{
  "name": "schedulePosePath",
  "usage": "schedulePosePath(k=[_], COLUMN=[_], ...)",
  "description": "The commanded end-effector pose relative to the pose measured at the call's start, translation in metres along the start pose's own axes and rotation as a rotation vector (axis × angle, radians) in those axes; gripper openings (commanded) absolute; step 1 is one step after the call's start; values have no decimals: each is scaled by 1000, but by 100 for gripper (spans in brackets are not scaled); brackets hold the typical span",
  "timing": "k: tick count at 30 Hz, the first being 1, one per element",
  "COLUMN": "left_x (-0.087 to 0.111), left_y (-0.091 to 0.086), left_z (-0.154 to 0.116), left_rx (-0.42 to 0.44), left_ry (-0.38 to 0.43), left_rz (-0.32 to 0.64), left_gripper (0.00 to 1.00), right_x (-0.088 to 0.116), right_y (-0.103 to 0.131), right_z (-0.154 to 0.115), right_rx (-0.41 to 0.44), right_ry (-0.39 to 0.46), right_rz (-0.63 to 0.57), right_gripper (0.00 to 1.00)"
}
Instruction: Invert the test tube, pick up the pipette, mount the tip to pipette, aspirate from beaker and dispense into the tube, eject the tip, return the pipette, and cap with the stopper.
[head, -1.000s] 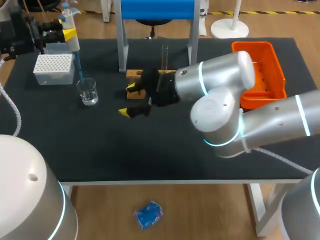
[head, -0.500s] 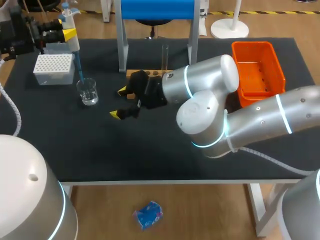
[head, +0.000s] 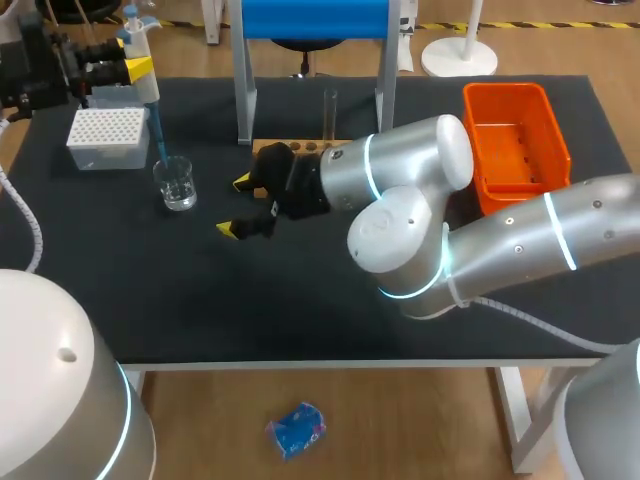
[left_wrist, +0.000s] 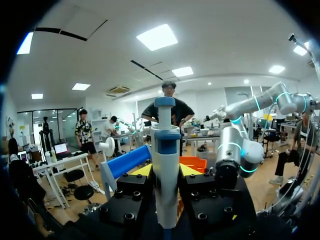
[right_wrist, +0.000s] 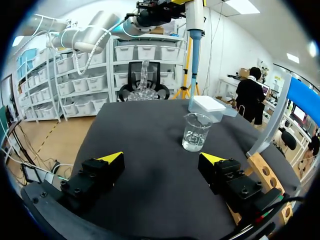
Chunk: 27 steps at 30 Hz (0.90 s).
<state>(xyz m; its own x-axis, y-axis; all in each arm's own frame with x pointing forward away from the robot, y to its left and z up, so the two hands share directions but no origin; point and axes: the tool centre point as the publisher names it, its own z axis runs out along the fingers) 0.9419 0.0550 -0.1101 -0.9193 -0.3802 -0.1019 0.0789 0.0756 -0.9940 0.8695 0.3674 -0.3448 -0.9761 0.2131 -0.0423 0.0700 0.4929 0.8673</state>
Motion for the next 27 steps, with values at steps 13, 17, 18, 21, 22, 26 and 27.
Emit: schedulePosePath(k=[13,17,18,21,22,26,27], left_x=[-12,-15,-16,-18,-19,-22,-23], left_y=[10,18,20,26,28,35,36], left_z=[10,12,12,13,13,14,15], left_rx=[12,10,9,10,15,9,7], left_ry=[21,23,22,20,21,22,22], left_rz=[13,13,14,15,11,18,18], left_gripper=[0,0,0,0,0,0,0], right_x=[0,0,0,0,0,0,0], right_y=[0,0,0,0,0,0,0], right_z=[1,1,1,1,1,1,1], right_rx=[-1,-1,-1,-1,-1,-1,-1], right_ry=[-2,-2,-2,-2,-2,-2,-2], right_rz=[0,0,0,0,0,0,0], right_gripper=[100,100,100,100,100,100,100])
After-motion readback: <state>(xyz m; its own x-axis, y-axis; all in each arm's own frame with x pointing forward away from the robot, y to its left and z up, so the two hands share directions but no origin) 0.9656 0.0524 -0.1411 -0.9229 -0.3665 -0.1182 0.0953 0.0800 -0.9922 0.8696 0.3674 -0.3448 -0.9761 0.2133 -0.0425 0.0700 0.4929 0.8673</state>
